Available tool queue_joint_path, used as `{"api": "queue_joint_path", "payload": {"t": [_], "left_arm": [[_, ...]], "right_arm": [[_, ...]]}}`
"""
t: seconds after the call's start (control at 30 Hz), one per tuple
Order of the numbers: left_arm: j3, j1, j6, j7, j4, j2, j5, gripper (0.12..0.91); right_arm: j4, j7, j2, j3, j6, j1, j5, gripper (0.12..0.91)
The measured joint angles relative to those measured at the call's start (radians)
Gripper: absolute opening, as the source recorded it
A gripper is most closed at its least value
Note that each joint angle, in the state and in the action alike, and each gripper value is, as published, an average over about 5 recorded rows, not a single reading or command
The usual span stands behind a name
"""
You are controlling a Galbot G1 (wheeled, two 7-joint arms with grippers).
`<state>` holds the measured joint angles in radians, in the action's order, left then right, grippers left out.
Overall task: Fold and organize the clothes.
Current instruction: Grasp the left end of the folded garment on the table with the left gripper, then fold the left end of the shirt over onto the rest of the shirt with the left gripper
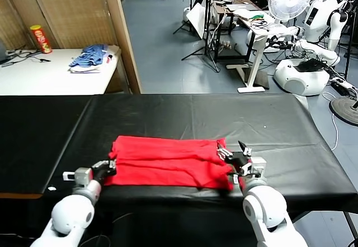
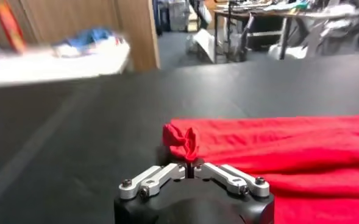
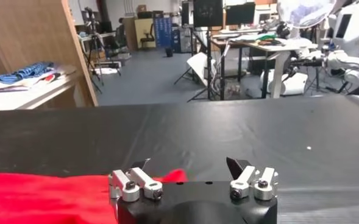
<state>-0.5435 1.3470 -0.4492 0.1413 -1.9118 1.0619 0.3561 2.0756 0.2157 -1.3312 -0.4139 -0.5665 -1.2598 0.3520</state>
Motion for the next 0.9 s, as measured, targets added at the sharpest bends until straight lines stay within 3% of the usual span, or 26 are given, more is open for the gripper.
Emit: {"api": "queue_joint_path", "payload": {"t": [0.23,0.37,0.53,0.73,0.9], "left_arm": [[-0.072,0.036,0.013,0.025,0.005,-0.143,-0.083,0.152],[-0.074,0.047,-0.005,0.026,-0.034,-0.163,-0.066,0.152],[-0.018,0.029,-0.058,0.047,-0.119,-0.106,0.026,0.152],[0.095,-0.031,-0.151,0.128,-0.199,-0.001,0.241,0.152],[0.169,-0.105,-0.180,0.173,-0.203,0.085,0.374,0.152]], "right_arm": [[0.028,0.000,-0.011,-0.005,0.000,-0.028,-0.015,0.798],[0.035,0.000,-0.020,-0.009,0.000,-0.043,-0.029,0.798],[0.044,0.001,-0.027,-0.025,0.002,-0.064,-0.041,0.798],[0.050,0.001,-0.041,-0.043,0.006,-0.089,-0.057,0.798],[0.049,0.001,-0.056,-0.039,0.006,-0.095,-0.071,0.798]]}}
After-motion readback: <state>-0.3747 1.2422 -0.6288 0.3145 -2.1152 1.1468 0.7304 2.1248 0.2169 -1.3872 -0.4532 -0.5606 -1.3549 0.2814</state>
